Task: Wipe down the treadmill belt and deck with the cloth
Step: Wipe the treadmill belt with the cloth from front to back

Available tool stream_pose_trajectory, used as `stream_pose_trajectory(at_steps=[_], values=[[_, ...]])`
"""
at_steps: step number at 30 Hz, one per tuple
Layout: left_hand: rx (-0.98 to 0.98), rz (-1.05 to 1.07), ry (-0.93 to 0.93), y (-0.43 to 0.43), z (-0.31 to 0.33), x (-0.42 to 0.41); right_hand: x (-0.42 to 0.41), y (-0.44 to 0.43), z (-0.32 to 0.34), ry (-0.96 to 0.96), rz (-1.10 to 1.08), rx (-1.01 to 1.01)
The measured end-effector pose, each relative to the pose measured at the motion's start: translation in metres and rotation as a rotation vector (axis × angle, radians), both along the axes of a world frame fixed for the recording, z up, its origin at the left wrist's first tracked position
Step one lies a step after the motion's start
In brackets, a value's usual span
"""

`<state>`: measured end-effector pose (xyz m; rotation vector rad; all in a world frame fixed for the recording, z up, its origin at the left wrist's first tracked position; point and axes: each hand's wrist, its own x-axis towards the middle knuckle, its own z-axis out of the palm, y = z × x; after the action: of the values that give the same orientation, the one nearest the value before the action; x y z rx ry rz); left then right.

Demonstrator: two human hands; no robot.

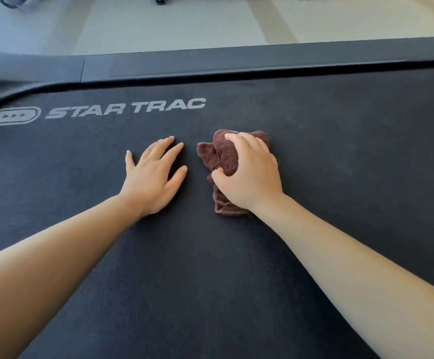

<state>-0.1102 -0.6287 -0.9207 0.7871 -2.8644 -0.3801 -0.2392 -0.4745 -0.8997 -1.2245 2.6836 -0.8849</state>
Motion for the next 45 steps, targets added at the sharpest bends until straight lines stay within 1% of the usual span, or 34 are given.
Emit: stream_pose_trajectory(at_steps=[4,6,14,20,26,29,32,37,41,45], values=[[0.009,0.113,0.003,-0.025,-0.003,-0.031,-0.021,-0.040,-0.001,0.007,-0.043,-0.008],[-0.017,0.146,0.000,-0.030,-0.006,-0.038,-0.036,-0.063,-0.002,0.006,-0.036,0.004],[-0.048,0.171,0.004,-0.028,-0.003,-0.037,-0.085,-0.141,0.000,0.011,0.065,0.026],[-0.043,0.176,0.001,-0.026,-0.001,-0.037,-0.108,-0.155,0.004,-0.009,0.121,0.027],[-0.040,0.162,0.026,-0.030,-0.006,-0.037,-0.104,-0.142,0.006,-0.029,0.129,0.026],[-0.039,0.150,0.034,-0.031,-0.007,-0.037,-0.091,-0.119,0.007,-0.011,0.131,0.029],[-0.029,0.138,0.042,-0.029,-0.004,-0.036,-0.064,-0.077,0.008,0.009,0.106,0.043],[-0.004,0.134,0.072,-0.021,0.001,-0.029,-0.003,0.014,0.010,-0.012,0.080,0.019],[-0.010,0.158,0.085,0.015,0.000,-0.017,0.013,0.076,0.002,-0.009,0.120,-0.003],[-0.023,0.144,0.056,0.064,-0.004,0.003,-0.013,0.070,0.004,-0.022,0.106,-0.007]])
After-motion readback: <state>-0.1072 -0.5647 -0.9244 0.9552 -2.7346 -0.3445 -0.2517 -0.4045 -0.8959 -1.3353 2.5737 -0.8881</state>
